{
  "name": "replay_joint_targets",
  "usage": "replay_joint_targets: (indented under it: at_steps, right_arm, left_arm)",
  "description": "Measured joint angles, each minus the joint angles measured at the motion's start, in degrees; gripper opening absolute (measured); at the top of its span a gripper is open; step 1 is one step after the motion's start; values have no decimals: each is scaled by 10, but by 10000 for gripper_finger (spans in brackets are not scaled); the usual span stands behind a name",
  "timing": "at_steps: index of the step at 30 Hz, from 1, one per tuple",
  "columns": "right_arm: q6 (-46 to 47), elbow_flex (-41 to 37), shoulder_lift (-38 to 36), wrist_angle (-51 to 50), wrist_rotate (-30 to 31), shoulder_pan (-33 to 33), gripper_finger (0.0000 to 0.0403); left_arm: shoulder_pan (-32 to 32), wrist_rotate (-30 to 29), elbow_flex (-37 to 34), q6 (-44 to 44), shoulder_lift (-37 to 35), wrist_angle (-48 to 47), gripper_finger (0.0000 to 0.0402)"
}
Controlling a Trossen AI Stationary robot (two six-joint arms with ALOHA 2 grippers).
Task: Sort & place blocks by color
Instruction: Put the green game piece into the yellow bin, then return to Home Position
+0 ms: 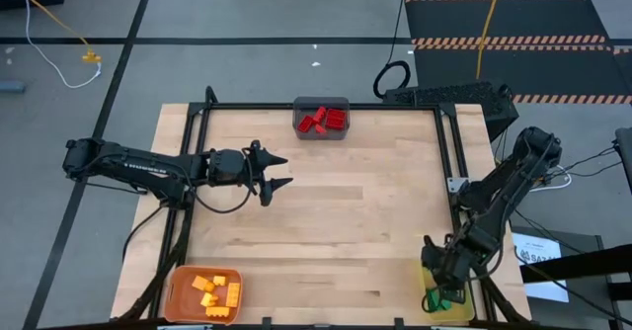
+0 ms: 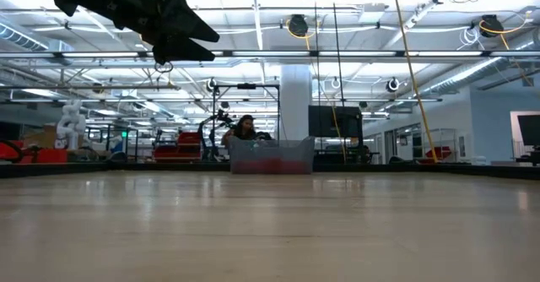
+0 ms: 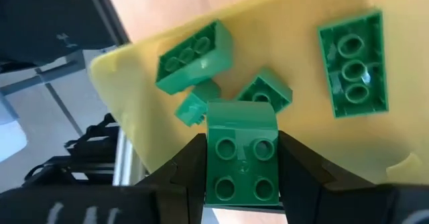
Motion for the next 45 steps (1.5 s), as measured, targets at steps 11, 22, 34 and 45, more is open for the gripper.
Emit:
replay_joint_targets:
  at_steps: [11,22,34,45]
  right_arm:
    - [94,-40,0,11,2,30,175]
    - [185,-58,0,70,1,34,243]
    - [243,-59,0,85,4,34,246]
    - [220,-58,0,96,48,34,247]
  left_arm:
    - [0,0,0,0,0,0,285]
    - [0,0,0,1,0,0,285]
    - [0,0,0,1,0,0,285]
    - [0,0,0,1,0,0,285]
